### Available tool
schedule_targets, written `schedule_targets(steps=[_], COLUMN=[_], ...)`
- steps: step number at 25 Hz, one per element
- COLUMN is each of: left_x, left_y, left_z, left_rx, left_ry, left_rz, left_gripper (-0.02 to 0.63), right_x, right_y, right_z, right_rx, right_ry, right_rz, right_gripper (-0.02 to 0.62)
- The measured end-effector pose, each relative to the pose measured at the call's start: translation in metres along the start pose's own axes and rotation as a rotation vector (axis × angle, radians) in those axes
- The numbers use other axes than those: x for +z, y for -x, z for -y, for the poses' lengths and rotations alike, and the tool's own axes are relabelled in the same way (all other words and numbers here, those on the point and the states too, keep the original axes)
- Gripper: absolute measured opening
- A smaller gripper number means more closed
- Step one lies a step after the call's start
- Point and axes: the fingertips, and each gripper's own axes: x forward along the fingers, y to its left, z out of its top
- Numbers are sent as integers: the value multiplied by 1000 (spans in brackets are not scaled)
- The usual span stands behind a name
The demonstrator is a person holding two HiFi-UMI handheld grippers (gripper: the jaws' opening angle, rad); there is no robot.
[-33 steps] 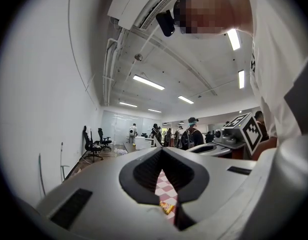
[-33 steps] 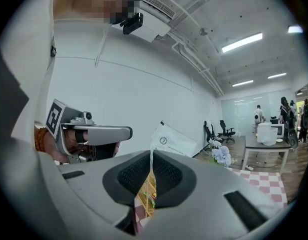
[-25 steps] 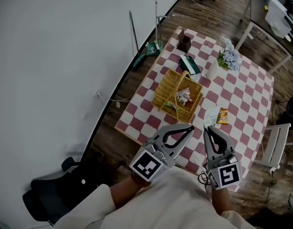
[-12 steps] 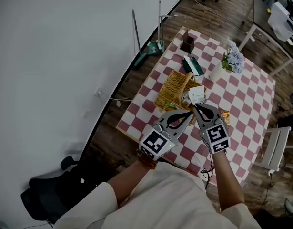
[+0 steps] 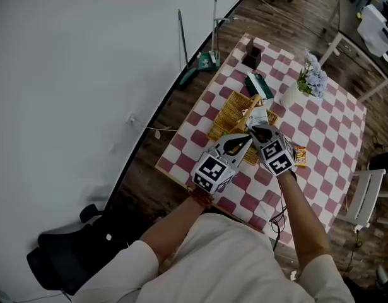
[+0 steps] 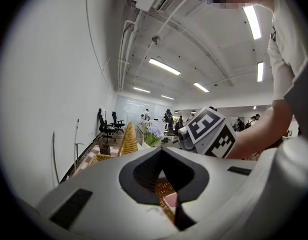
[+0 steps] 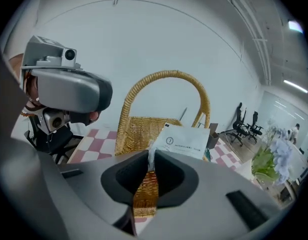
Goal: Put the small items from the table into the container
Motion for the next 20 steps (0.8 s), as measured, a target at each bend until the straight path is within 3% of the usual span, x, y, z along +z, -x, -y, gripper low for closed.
schedule_targets(steps=[5, 12, 20], left_x=[-9, 12, 67], left_y=[6, 9, 6], left_z=[1, 19, 84], left_rx=[8, -13, -153], left_ry=[25, 40, -2], left_rz=[-6, 28, 108], left_gripper=[28, 28, 28], right_x=[6, 16, 30], right_y=[8, 57, 170], right_z=[1, 7, 7], right_rx=[-5, -69, -197], right_ry=[-43, -146, -281], right_rz=[40, 162, 362], right_gripper=[78, 78, 78])
